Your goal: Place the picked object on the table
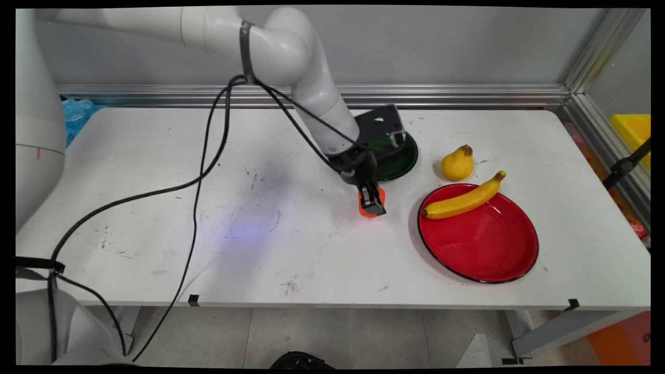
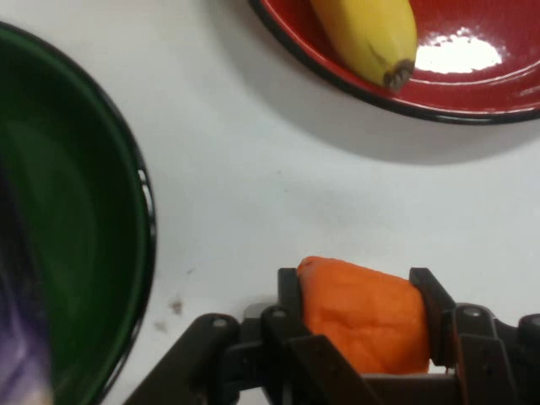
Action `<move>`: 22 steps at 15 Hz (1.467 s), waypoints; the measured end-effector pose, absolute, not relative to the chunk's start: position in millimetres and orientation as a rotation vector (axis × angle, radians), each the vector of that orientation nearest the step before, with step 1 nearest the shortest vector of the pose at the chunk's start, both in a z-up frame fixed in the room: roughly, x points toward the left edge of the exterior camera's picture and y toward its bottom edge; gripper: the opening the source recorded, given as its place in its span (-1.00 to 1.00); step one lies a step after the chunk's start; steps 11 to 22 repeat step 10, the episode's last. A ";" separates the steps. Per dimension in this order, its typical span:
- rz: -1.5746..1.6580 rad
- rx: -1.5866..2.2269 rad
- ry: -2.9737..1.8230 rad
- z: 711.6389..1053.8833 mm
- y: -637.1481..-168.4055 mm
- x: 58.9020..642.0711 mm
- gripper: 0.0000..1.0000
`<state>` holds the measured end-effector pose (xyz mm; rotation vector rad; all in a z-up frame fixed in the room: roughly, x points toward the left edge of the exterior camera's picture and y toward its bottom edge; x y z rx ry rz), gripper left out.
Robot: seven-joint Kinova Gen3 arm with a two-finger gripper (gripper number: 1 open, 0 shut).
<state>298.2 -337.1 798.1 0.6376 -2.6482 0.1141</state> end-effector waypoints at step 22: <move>0.087 0.608 -2.648 770.2 -331.8 288.2 1.00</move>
